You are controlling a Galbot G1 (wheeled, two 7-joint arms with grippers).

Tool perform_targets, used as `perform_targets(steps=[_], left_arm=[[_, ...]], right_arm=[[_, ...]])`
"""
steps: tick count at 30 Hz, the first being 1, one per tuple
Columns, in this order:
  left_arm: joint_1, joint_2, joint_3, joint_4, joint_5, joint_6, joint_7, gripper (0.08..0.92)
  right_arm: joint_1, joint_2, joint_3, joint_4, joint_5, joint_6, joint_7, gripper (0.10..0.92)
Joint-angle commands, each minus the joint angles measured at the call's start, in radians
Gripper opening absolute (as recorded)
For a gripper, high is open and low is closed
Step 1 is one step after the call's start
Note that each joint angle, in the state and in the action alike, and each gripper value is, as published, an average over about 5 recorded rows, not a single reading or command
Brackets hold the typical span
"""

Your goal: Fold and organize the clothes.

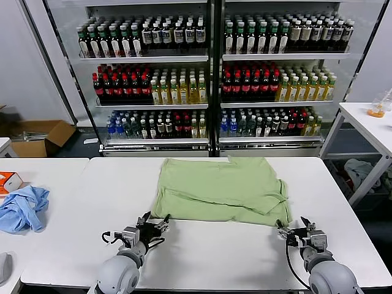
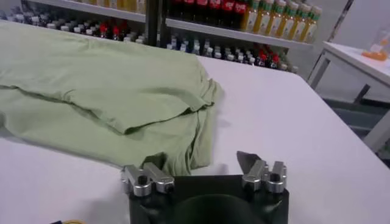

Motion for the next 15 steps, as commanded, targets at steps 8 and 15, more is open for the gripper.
perform_targets(steps=[8,15], left_arm=[[0.000,0.001,-0.002,0.007,-0.016,0.002,0.001,0.360],[0.003,0.004,-0.007,0.006,-0.030,-0.015,0.007,0.178]], right_arm=[[0.005,0.002,-0.016,-0.019,0.062,-0.014,-0.005,0.412],[0.019,-0.003,-0.026,-0.026,0.062,-0.001,-0.017,0.213]])
